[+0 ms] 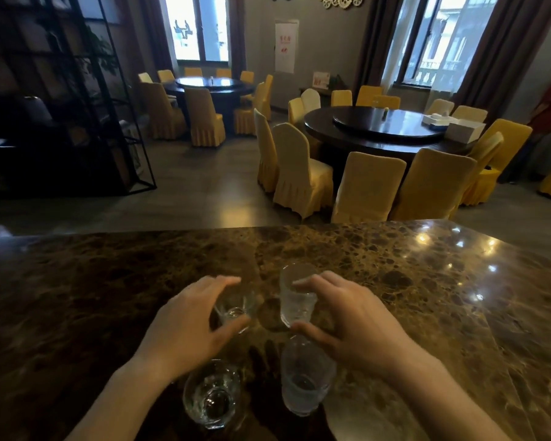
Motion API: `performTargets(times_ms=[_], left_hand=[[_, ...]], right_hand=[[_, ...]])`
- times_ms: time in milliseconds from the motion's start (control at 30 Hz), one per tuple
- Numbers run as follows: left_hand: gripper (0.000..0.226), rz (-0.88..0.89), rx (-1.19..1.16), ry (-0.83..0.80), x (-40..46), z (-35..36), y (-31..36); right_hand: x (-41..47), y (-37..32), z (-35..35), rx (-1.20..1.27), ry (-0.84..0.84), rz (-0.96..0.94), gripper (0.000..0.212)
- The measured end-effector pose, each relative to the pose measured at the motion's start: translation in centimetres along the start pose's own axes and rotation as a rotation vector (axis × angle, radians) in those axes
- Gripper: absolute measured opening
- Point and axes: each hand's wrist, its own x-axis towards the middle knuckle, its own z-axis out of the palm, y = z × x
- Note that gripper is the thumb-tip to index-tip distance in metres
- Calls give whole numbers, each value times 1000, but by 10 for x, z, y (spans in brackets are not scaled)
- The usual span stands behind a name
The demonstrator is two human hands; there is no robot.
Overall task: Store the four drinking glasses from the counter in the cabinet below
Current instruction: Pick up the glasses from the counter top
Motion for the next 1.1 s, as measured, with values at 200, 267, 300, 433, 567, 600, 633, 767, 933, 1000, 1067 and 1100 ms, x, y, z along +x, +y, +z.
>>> performTargets(times_ms=[200,267,300,433,567,600,633,767,933,1000,1067,1100], left_hand=[[101,-131,-38,-44,-69,-2,-8],[112,-170,-35,-70,-77,7,-5],[116,-185,-30,-87,-79,13,-5],[126,-212,-40,-150,-80,30,-8],[127,-203,-32,-210,-76,36,-14],[126,-193,-38,-219,-76,36,-15],[126,-186,-44,-225,-77,36,-16],[124,-163,-55,-240,-79,38,-24],[107,-124,-97,-228,-79,45,-31],[103,-114,-101,-212,-80,49,-31],[102,-107,-106,-204,-80,52,-31],[101,-104,-108,-204,-79,53,-31]], right_hand=[[80,-26,38,-173,-133,-74,72],[101,-36,57,-208,-193,-122,78],[109,-40,66,-223,-221,-142,81],[133,-50,92,-318,-322,-186,95],[141,-51,102,-358,-429,-177,101],[142,-51,103,-354,-452,-160,101],[143,-50,103,-346,-469,-142,100],[145,-47,105,-321,-458,-104,96],[145,-45,111,-307,-404,-121,87],[144,-45,113,-307,-381,-120,84],[143,-44,115,-303,-364,-122,82],[143,-44,115,-302,-356,-124,81]])
